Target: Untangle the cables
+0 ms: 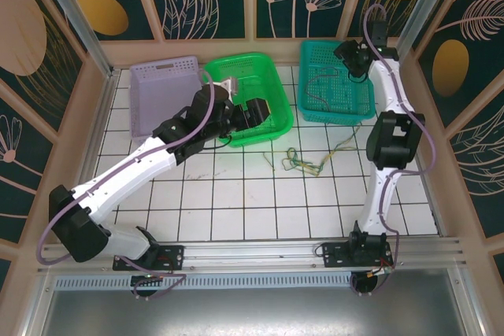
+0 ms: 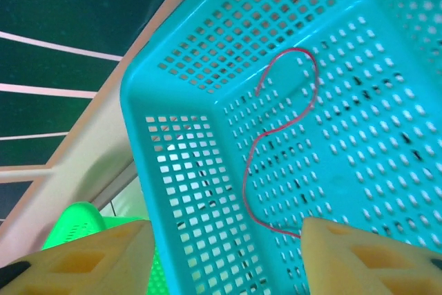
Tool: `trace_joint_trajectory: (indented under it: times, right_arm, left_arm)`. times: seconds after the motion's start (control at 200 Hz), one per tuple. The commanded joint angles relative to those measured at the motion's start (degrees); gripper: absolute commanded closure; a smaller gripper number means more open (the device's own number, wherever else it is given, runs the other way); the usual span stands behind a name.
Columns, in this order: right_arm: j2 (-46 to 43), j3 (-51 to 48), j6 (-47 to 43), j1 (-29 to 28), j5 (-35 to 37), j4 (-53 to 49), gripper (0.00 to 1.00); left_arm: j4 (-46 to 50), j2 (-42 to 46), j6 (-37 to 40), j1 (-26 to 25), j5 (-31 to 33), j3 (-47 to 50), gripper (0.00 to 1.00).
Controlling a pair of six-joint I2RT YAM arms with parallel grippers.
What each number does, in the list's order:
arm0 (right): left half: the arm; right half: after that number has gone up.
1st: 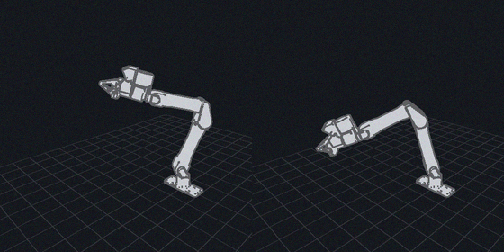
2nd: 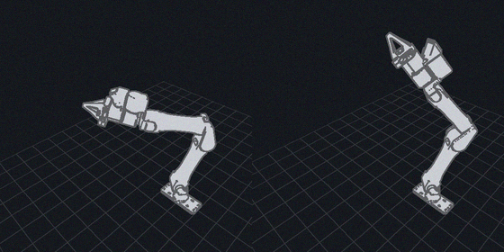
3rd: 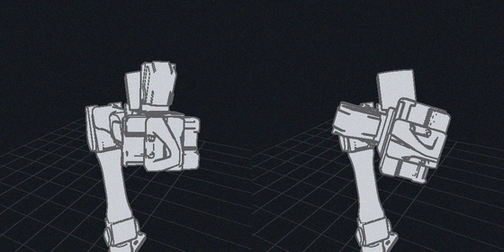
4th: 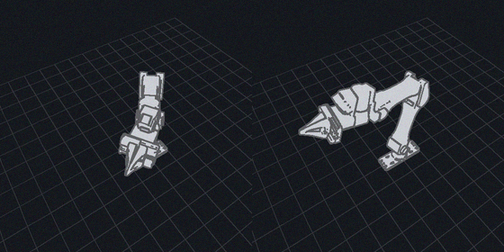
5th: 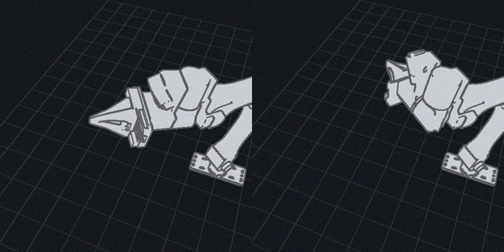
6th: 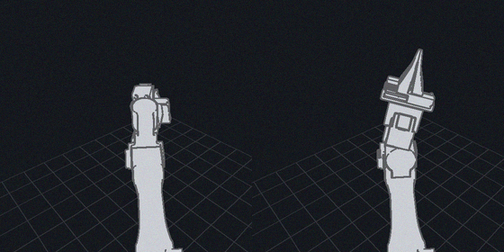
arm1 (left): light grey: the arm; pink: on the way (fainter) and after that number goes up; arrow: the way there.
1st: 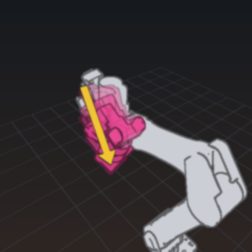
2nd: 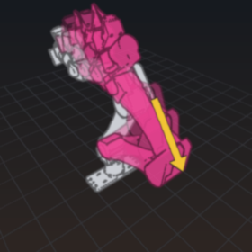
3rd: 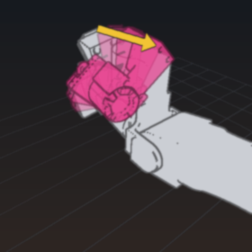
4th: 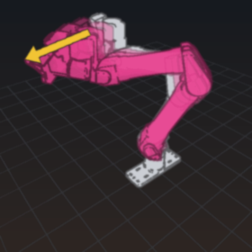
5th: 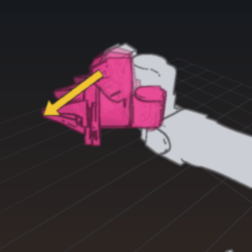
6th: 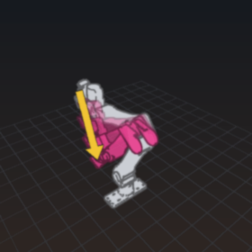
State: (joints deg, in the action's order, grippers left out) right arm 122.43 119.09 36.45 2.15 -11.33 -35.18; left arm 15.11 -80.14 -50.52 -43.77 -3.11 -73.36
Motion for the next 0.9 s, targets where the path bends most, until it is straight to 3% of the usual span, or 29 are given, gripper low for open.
trace_joint_trajectory:
  times: [0.0,0.155,0.26,0.435,0.54,0.691,0.891]
  right_arm:
    - [-13.71,-6.61,1.61,-0.28,7.36,-1.66,0.41]
    - [-32.91,-29.75,6.92,-2.11,11.18,4.14,0.47]
    - [-43.76,-46.87,10.39,-3.80,9.80,5.54,0.50]
    - [-54.88,-71.81,17.31,-4.17,-0.97,12.73,0.48]
    - [-55.29,-76.45,19.59,-4.02,-3.34,17.34,0.41]
    - [-51.50,-78.81,21.91,-3.85,-4.05,22.47,0.40]
    - [-45.32,-77.51,20.53,-3.32,-1.09,22.63,0.58]
  left_arm:
    - [-2.84,-0.64,-0.88,0.09,-1.66,2.19,0.16]
    - [-3.37,-1.53,-0.20,0.09,-3.11,4.55,0.18]
    - [-4.13,-2.06,0.31,0.09,-4.34,6.54,0.21]
    - [-9.29,-3.56,-0.93,0.10,-9.78,11.45,0.37]
    - [-13.28,-5.39,-3.53,-0.36,-12.94,14.06,0.41]
    - [-14.34,-10.20,-5.98,-3.24,-13.96,12.61,0.36]
    - [-12.52,-19.77,-15.06,-7.35,-13.80,8.39,0.33]
